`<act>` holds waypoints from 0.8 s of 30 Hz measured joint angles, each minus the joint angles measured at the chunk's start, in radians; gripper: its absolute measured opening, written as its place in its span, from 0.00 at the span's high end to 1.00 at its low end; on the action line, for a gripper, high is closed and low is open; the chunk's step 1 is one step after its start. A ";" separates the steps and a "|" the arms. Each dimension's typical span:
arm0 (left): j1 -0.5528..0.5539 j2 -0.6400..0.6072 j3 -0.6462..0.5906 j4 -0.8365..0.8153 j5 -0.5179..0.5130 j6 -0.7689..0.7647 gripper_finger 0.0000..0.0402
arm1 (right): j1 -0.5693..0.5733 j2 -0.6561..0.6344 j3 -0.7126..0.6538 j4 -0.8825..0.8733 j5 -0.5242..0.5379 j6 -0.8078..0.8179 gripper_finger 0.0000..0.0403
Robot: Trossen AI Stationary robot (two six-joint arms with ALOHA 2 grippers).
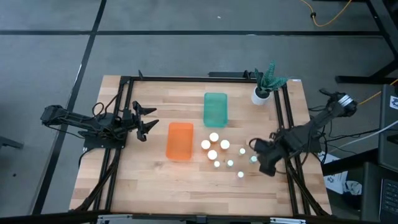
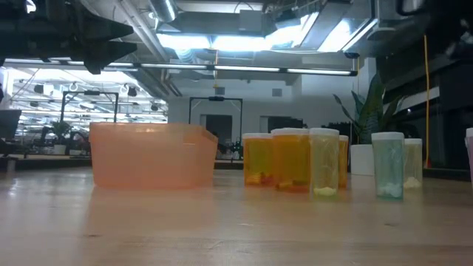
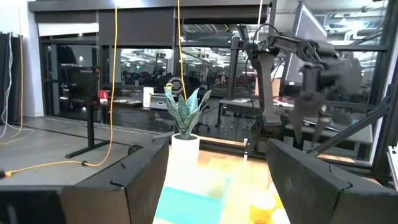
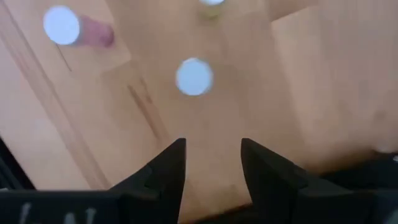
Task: Pick and place medicine bottles into bin by pill shape (circle, oval)
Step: Put the small blue medicine bottle into the blue bin
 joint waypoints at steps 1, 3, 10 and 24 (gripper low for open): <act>0.000 0.000 0.000 0.000 0.000 -0.004 0.35 | 0.015 0.007 -0.029 0.052 -0.008 0.018 0.61; 0.000 0.000 0.000 0.000 0.000 -0.023 0.35 | 0.041 0.013 -0.088 0.138 -0.011 0.037 0.61; 0.000 0.000 0.000 0.000 0.000 -0.059 0.35 | 0.080 0.014 -0.257 0.295 0.085 0.046 0.61; 0.000 0.000 0.000 -0.005 0.000 -0.059 0.35 | 0.080 0.014 -0.288 0.442 0.197 -0.141 0.61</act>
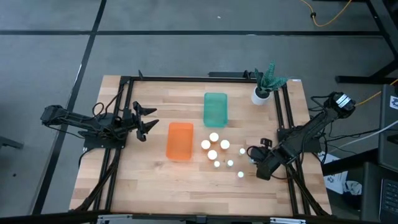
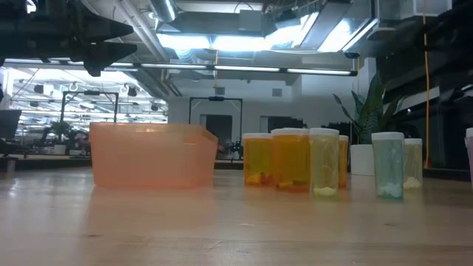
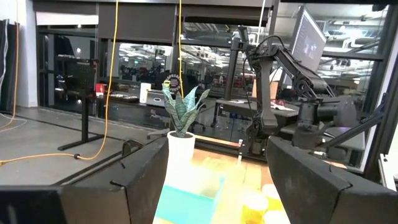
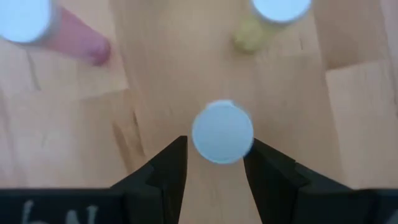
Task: Pick and place medicine bottles into bin by pill shape (circle, oval)
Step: Put the small blue medicine bottle into the blue bin
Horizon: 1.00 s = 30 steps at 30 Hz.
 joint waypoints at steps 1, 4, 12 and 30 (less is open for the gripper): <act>0.000 0.000 0.000 0.000 0.000 0.000 0.35 | 0.000 0.000 0.000 0.011 0.006 -0.009 0.61; 0.000 0.000 0.000 0.000 0.000 0.000 0.35 | 0.000 0.000 0.000 0.031 0.028 -0.033 0.61; 0.000 0.000 0.000 0.000 0.000 0.000 0.35 | -0.003 0.000 0.000 0.037 0.063 -0.026 0.61; 0.000 0.000 0.000 -0.019 0.000 0.000 0.35 | -0.003 0.001 0.000 0.029 0.090 0.031 0.67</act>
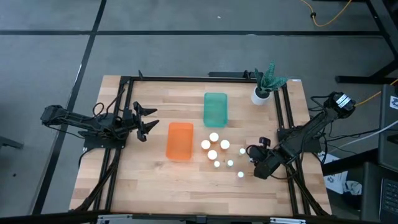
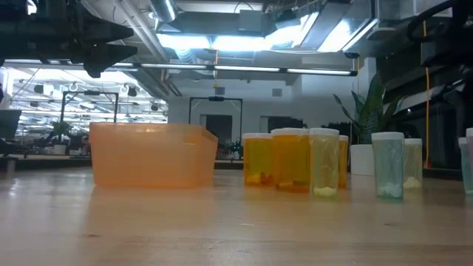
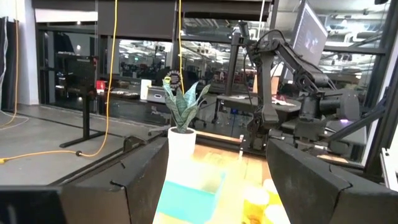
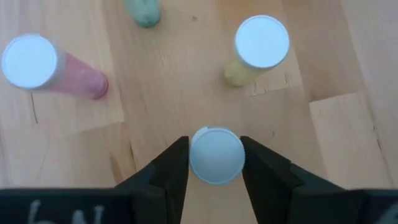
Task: Pick and place medicine bottles into bin by pill shape (circle, oval)
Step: Put the small blue medicine bottle into the blue bin
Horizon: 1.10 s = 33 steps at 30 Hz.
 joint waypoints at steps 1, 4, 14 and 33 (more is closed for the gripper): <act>0.000 0.000 0.000 0.000 0.000 0.000 0.35 | 0.000 0.000 0.000 0.001 0.001 0.005 0.69; 0.000 0.000 0.000 0.000 0.000 0.000 0.35 | 0.000 0.000 0.000 0.001 0.002 0.026 0.72; 0.000 0.000 0.000 0.001 0.000 0.000 0.35 | 0.001 -0.001 0.255 -0.239 0.142 -0.089 0.72; 0.000 0.000 0.000 0.003 0.000 0.000 0.35 | -0.583 0.024 0.291 0.251 0.188 -0.741 0.72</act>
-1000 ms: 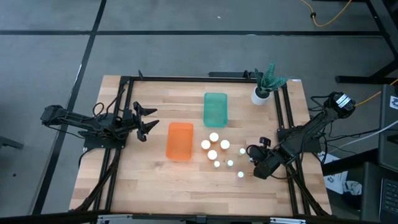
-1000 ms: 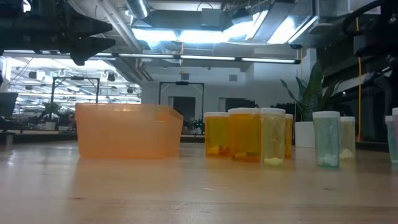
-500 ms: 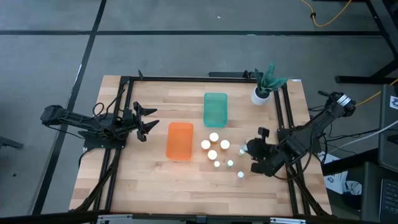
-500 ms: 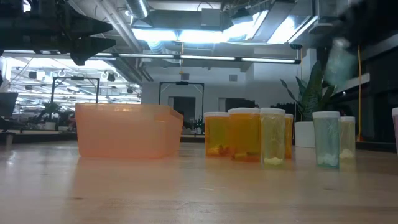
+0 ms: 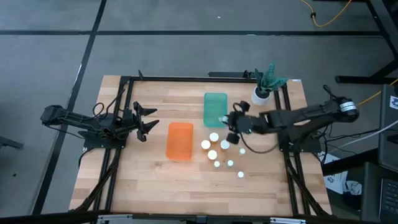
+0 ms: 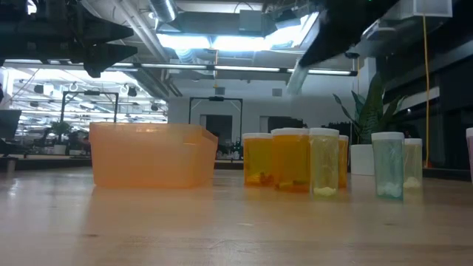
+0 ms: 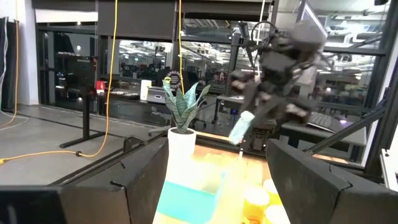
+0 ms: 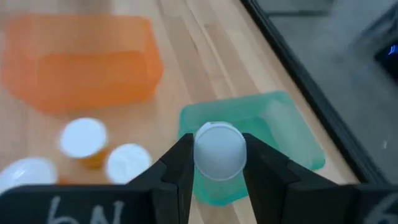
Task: Pick and place medicine bottles into bin by pill shape (circle, oval)
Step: Put the small blue medicine bottle into the blue bin
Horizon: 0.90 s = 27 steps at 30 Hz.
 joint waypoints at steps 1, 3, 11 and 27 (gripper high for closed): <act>0.000 0.000 0.000 0.000 0.000 0.001 0.35 | -0.037 0.009 -0.010 0.013 -0.022 0.001 0.72; 0.000 0.000 0.000 0.001 -0.001 0.006 0.35 | -0.107 0.036 -0.013 0.035 -0.069 0.004 0.72; 0.000 0.000 0.001 0.002 -0.007 0.006 0.35 | -0.282 0.232 0.061 0.071 -0.228 -0.003 0.72; 0.000 0.000 0.001 0.000 -0.007 0.007 0.35 | -0.431 0.587 0.350 -0.058 -0.330 -0.131 0.71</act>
